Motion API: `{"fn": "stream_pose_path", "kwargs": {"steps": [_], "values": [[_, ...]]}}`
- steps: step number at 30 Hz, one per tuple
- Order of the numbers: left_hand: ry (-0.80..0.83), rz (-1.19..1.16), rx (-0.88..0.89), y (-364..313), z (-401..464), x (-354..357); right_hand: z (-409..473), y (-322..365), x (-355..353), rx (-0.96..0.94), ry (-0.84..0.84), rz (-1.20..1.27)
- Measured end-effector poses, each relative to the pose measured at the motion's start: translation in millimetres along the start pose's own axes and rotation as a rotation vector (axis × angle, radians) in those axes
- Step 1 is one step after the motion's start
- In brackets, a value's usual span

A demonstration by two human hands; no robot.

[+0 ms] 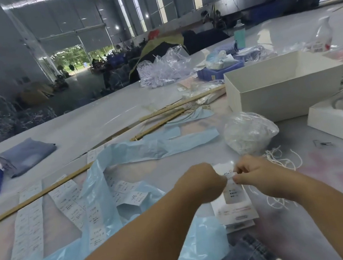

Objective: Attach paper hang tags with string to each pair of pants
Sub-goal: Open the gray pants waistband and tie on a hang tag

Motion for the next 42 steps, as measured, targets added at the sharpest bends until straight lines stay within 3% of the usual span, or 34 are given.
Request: {"fn": "stream_pose_path", "kwargs": {"steps": [5,8,13,18,23,31,37,42], "values": [[0.092,-0.371,-0.061,-5.6,17.8,15.8,2.8,-7.4,-0.9,-0.038,-0.047,0.026],[0.056,-0.442,-0.063,0.9,22.1,20.6,3.3,-22.5,-1.2,0.043,-0.125,0.049],[0.052,-0.435,-0.081,13.7,25.4,27.6,-5.2,-48.4,-12.7,0.16,-0.377,-0.156],[0.094,-0.346,-0.026,13.4,26.4,42.6,-5.4,-61.2,4.4,0.088,-0.274,-0.386],[-0.072,-0.159,0.038,12.7,20.1,46.1,3.6,-65.2,17.9,0.059,-0.229,-0.66],[-0.24,-0.002,0.02,10.7,16.6,46.8,4.7,-65.0,26.2,0.066,-0.247,-0.746],[-0.198,-0.109,-0.096,27.5,19.3,44.6,2.6,-63.2,30.1,0.063,-0.281,-0.725],[-0.121,-0.316,-0.107,33.5,26.9,50.3,-7.6,-41.2,24.5,-0.095,-0.411,-0.377]]}}
Point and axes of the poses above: each hand's wrist, its own z-axis towards the middle knuckle, its own x-axis out of the palm, y = z × x, the point moved 3 cm from there along z, towards the middle knuckle, and after that the axes turned 7 degrees about -x, right-handed, at the moved point
